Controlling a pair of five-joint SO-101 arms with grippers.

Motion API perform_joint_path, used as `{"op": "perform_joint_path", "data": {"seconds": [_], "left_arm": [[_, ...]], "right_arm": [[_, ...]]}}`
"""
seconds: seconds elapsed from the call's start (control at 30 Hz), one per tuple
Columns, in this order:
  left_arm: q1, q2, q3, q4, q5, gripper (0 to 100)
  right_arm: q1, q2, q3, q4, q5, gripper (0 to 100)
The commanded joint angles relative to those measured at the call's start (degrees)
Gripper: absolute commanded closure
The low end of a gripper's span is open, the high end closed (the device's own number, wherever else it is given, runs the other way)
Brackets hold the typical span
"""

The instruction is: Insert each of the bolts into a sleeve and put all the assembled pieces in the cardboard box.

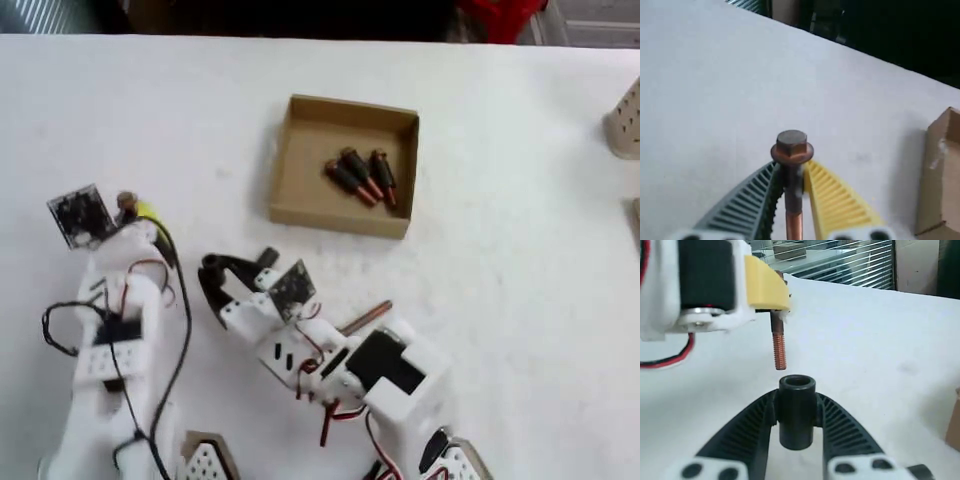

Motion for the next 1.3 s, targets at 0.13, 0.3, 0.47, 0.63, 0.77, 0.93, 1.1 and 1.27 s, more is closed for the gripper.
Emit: {"op": "perform_joint_path", "data": {"seconds": [0.13, 0.3, 0.47, 0.63, 0.77, 0.93, 1.1, 1.27], "left_arm": [[5.14, -21.41, 5.80, 1.23, 0.79, 98], [10.24, -27.47, 2.37, 14.33, 1.23, 98], [13.49, -27.74, -5.10, 24.26, 1.32, 98], [13.58, -26.51, -7.82, 26.29, 1.32, 98], [13.58, -18.07, -12.92, 26.37, 1.32, 98], [13.76, -6.11, -21.89, 30.68, 1.32, 98], [16.31, -5.23, -22.95, 33.41, 1.05, 98], [16.31, -7.25, -23.03, 34.99, 1.05, 98]], "right_arm": [[-0.40, -0.31, -2.37, 0.13, -0.62, 98.3], [-0.48, -0.31, -2.37, 0.13, -0.62, 98.3], [-0.48, -0.22, -2.37, 0.13, -0.62, 98.3], [-0.48, -0.22, -2.37, 0.13, -0.62, 98.3], [-0.48, -0.22, -2.37, 0.13, -0.62, 98.3], [-0.48, -0.22, -2.29, 0.13, -0.62, 98.3], [-0.48, -0.22, -2.29, 0.31, -0.62, 98.3], [-0.48, -0.22, -2.29, 0.48, -0.62, 98.3]]}}
